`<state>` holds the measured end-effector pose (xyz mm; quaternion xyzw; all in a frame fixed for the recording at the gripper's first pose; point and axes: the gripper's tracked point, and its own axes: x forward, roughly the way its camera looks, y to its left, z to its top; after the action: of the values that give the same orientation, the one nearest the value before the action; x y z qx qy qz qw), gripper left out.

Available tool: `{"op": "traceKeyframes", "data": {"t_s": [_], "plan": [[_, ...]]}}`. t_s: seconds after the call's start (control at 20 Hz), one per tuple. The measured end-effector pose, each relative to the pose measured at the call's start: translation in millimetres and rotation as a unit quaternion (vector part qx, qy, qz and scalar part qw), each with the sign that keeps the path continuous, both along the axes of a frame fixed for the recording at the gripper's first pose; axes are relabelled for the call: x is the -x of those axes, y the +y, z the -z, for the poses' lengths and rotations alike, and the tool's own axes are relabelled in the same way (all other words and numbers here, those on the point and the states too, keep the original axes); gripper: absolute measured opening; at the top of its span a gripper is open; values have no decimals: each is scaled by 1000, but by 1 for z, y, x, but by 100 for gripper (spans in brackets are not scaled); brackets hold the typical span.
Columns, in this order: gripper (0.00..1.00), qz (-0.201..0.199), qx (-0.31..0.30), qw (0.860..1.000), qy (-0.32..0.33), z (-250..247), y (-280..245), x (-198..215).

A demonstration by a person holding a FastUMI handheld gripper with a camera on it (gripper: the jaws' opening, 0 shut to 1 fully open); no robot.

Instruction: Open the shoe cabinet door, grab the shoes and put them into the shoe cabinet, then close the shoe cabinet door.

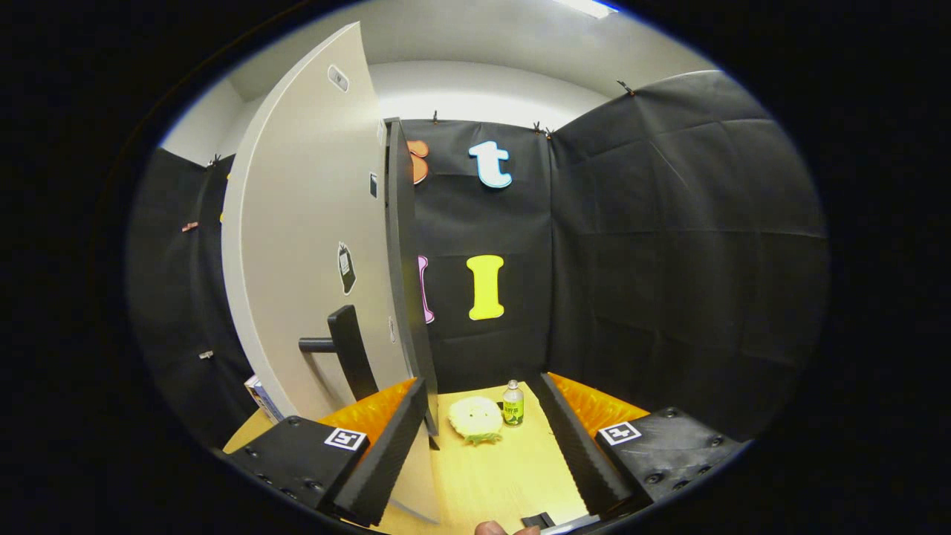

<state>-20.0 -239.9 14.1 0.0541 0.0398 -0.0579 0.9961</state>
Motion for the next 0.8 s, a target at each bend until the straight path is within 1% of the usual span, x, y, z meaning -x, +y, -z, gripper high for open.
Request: {"op": "traceKeyframes", "data": {"t_s": [0.1,0.25,0.3,0.8], "plan": [[95,4,-4,1000,1,-2,0,2],[97,22,-8,1000,2,-1,4,6],[98,22,-8,1000,2,-1,9,7],[97,-6,-9,1000,-2,-7,101,14]]}}
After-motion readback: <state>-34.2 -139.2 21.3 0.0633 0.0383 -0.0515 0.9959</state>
